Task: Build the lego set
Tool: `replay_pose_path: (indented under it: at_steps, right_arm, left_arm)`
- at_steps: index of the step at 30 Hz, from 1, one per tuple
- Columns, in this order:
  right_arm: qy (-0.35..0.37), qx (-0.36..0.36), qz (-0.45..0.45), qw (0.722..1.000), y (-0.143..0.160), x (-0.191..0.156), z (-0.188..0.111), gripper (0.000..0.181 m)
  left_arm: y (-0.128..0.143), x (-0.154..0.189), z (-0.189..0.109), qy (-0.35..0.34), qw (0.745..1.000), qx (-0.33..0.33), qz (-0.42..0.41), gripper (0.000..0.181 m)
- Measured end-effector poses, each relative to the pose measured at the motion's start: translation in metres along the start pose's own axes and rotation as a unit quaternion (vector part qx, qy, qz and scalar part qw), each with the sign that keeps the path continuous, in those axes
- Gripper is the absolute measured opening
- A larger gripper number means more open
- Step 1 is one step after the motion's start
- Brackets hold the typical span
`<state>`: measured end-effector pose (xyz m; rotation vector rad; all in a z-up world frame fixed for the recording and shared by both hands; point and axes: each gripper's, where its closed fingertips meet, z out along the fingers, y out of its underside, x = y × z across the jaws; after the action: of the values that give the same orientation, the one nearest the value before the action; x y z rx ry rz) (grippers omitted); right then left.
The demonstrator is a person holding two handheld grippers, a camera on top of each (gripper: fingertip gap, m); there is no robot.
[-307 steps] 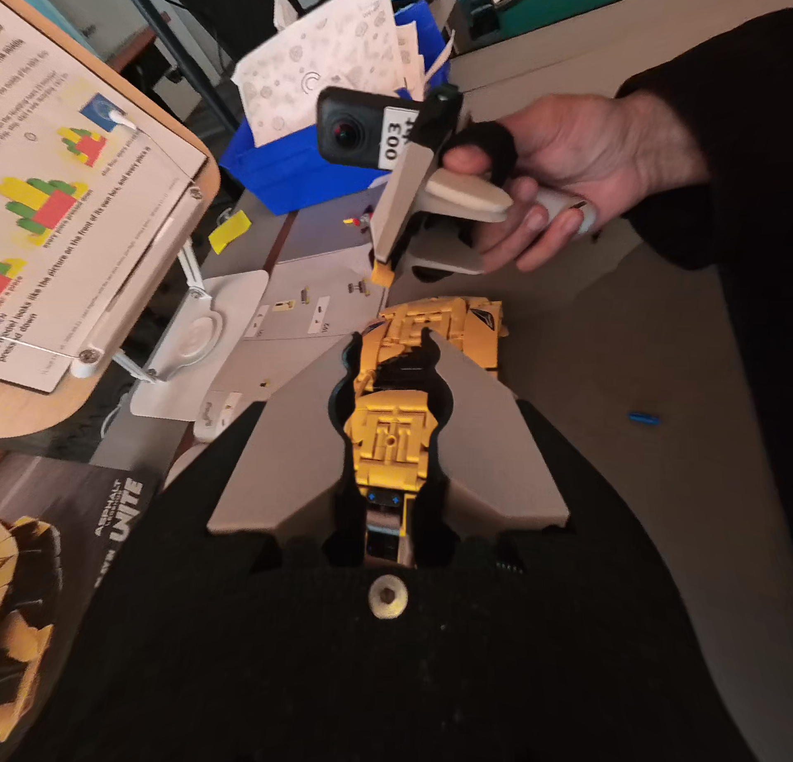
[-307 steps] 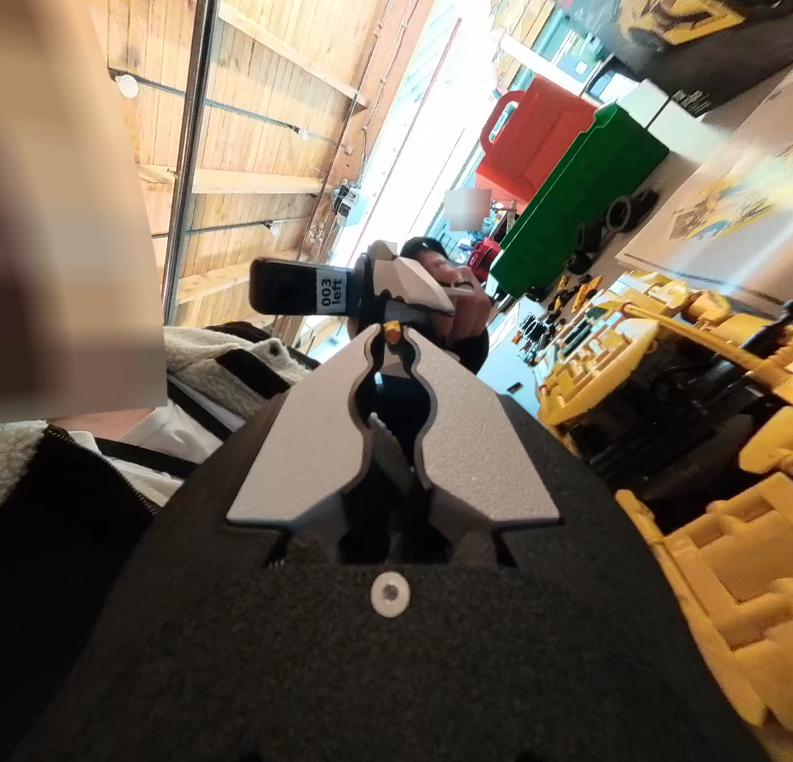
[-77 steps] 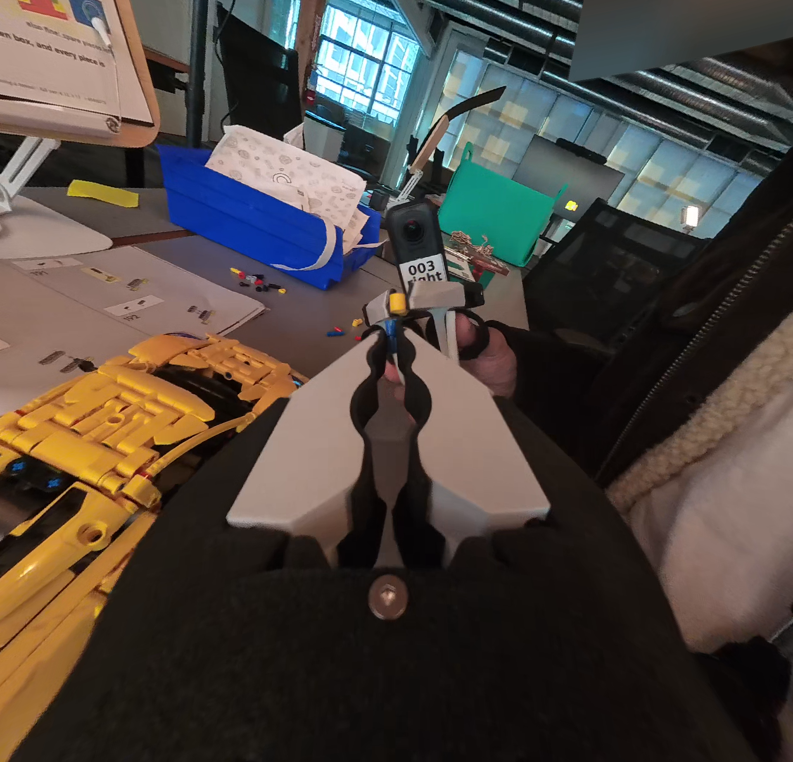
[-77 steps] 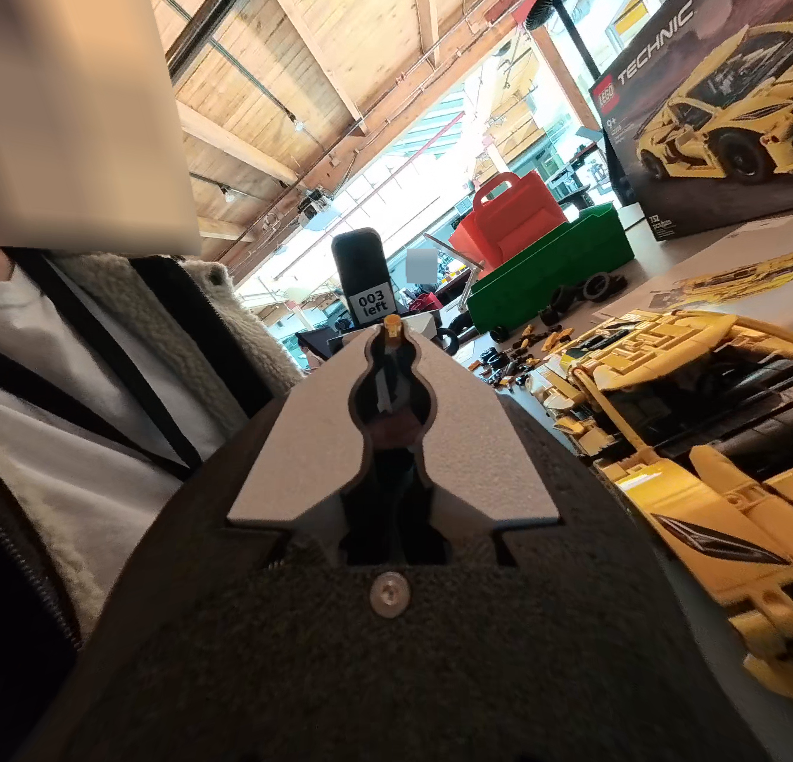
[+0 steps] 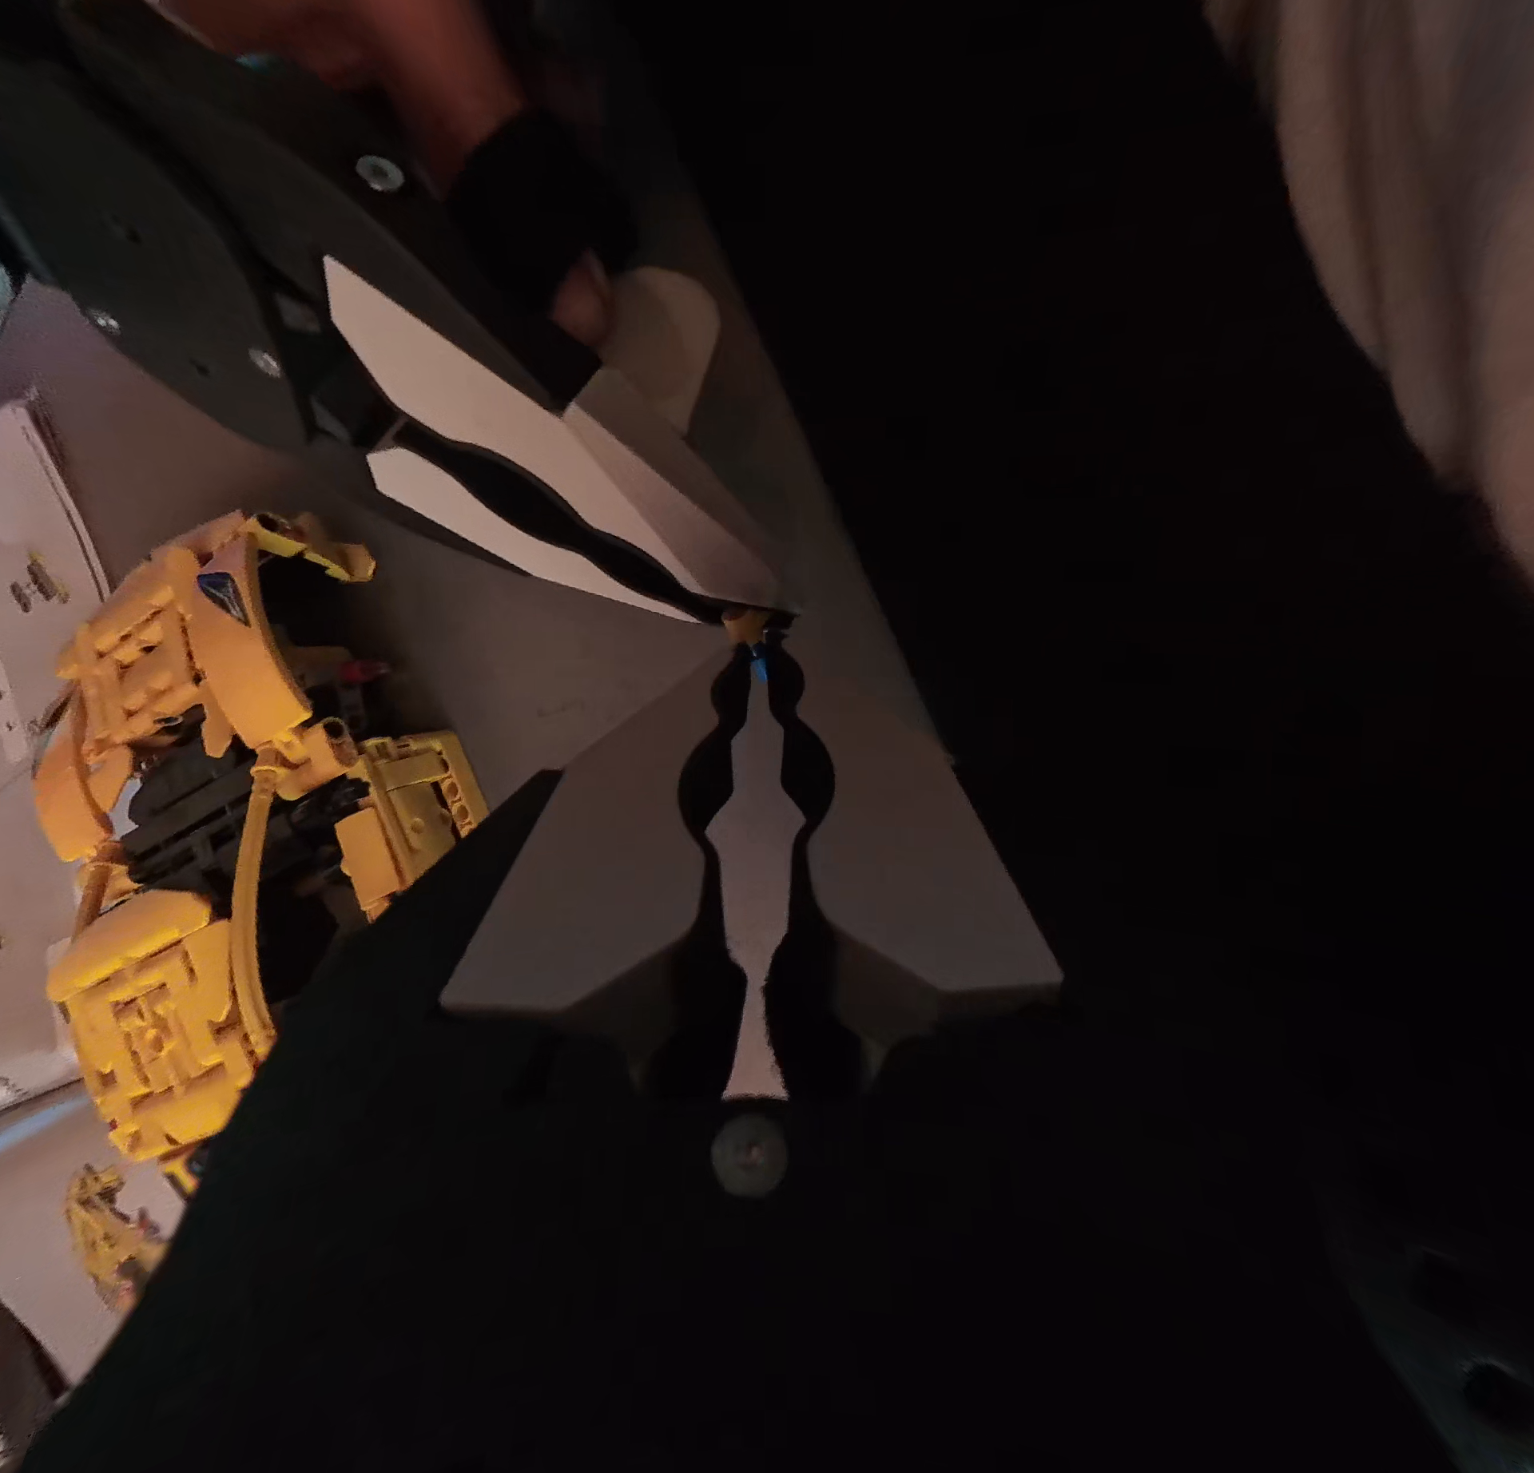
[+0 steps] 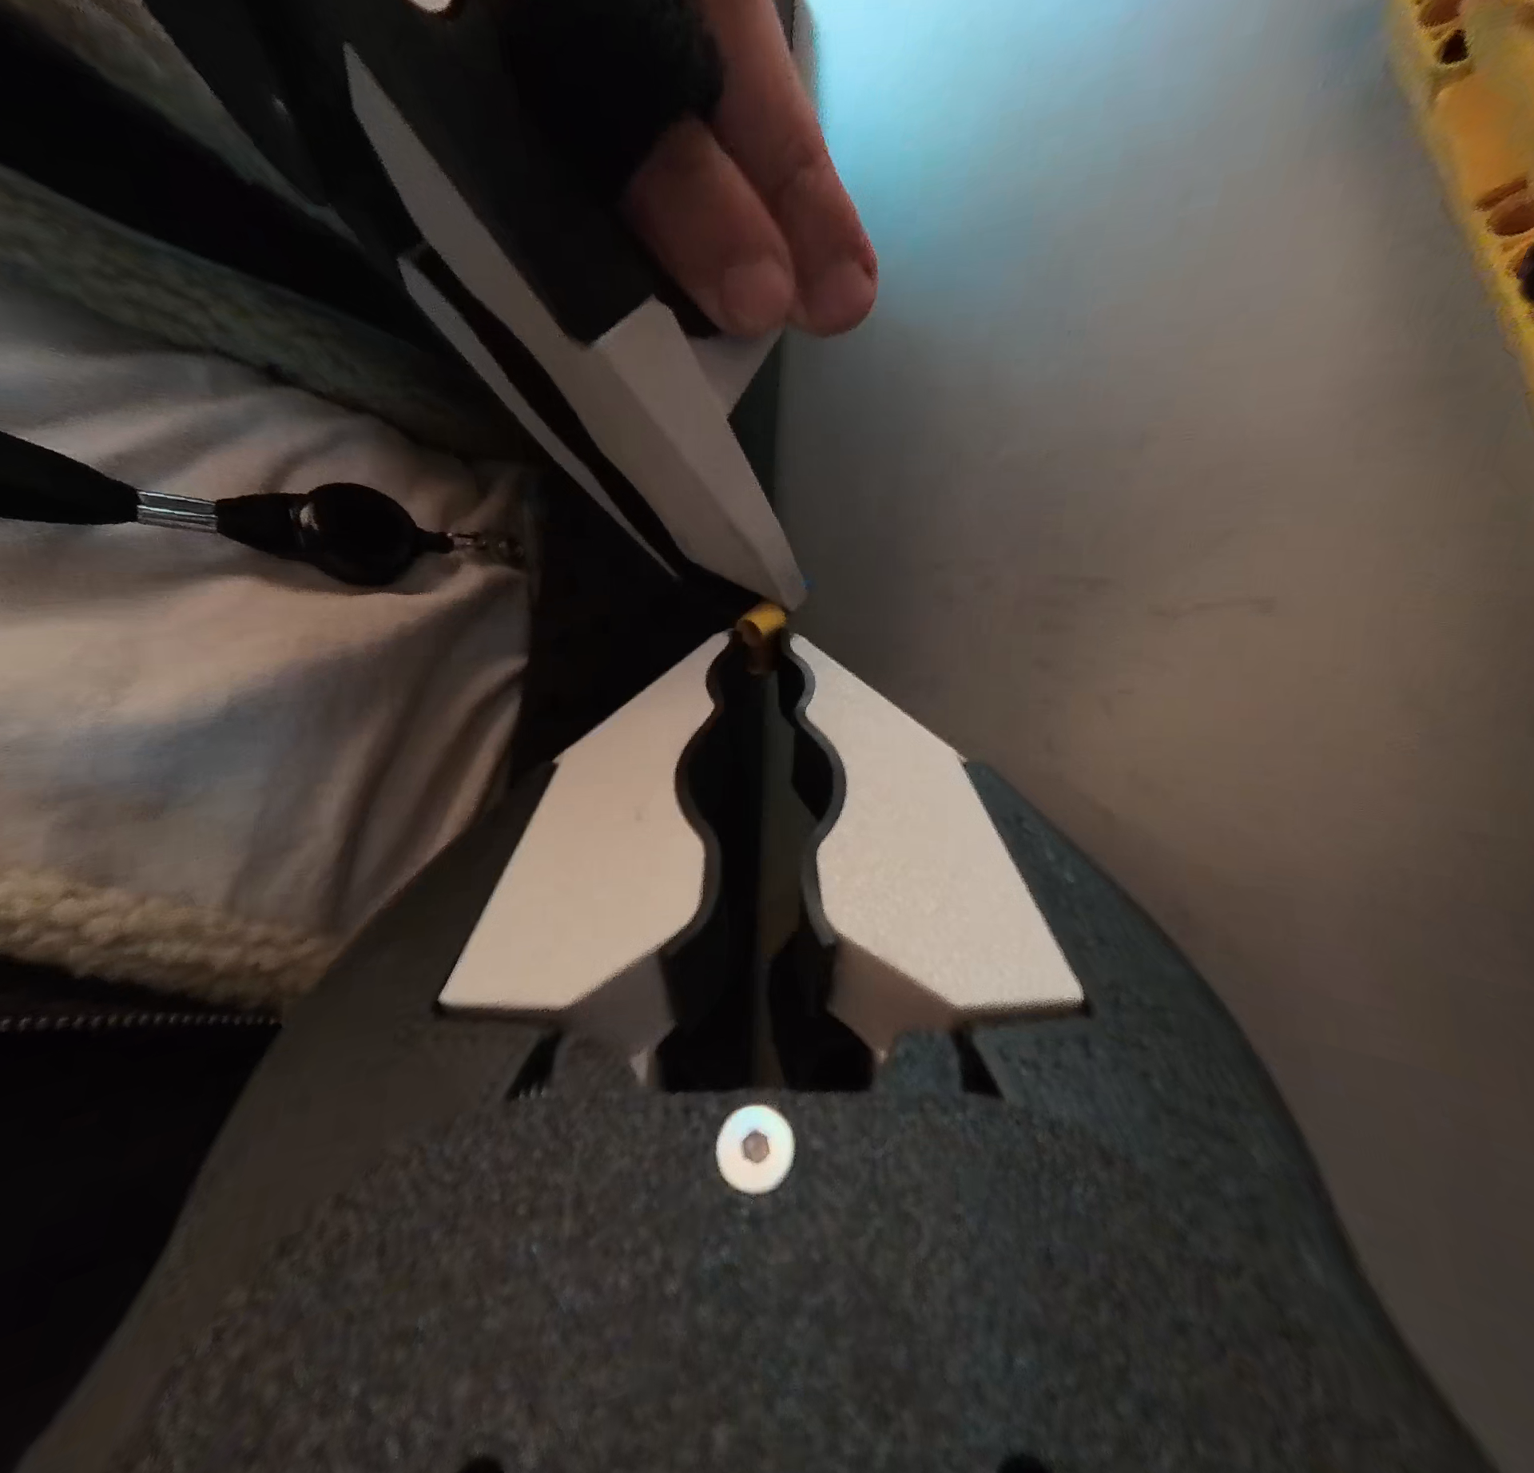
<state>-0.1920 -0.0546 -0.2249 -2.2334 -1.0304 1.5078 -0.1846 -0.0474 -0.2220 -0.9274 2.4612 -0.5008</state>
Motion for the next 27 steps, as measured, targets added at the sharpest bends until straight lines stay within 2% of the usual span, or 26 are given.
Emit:
replay_pose_path:
  at_steps: [2, 6, 9, 11, 15, 18, 21, 23, 27]
  right_arm:
    - [-0.001, 0.017, 0.002, 1.000, -0.004, 0.000, -0.003, 0.008]
    - [-0.017, 0.080, 0.006, 0.997, -0.022, -0.005, -0.017, 0.023]
    - [-0.032, 0.127, 0.017, 0.991, -0.033, -0.007, -0.030, 0.019]
    - [-0.015, 0.133, 0.020, 0.991, -0.033, -0.001, -0.032, 0.017]
    - [-0.013, 0.149, 0.014, 0.989, -0.038, 0.000, -0.034, 0.027]
    - [-0.091, 0.211, 0.043, 0.972, -0.057, -0.017, -0.045, 0.039]
    - [-0.171, 0.251, 0.121, 0.945, -0.068, -0.019, -0.055, 0.035]
    - [-0.213, 0.247, 0.143, 0.935, -0.069, -0.025, -0.053, 0.035]
    - [-0.229, 0.256, 0.125, 0.931, -0.074, -0.033, -0.055, 0.022]
  left_arm:
    - [0.000, -0.004, -0.003, -0.009, 1.000, 0.009, -0.005, 0.004]
    - [0.001, -0.012, -0.009, -0.031, 0.999, 0.034, -0.026, 0.004]
    - [0.003, -0.015, -0.012, -0.038, 0.996, 0.058, -0.055, 0.004]
    - [0.005, -0.015, -0.011, -0.044, 0.995, 0.065, -0.066, 0.004]
    - [0.002, -0.027, -0.020, -0.093, 0.988, 0.096, -0.075, 0.004]
    - [-0.007, -0.042, -0.038, -0.150, 0.977, 0.137, -0.070, 0.004]
    - [-0.018, -0.052, -0.052, -0.194, 0.963, 0.179, -0.056, 0.004]
    - [-0.022, -0.054, -0.056, -0.205, 0.958, 0.195, -0.052, 0.004]
    - [-0.030, -0.052, -0.061, -0.203, 0.953, 0.219, -0.047, 0.004]
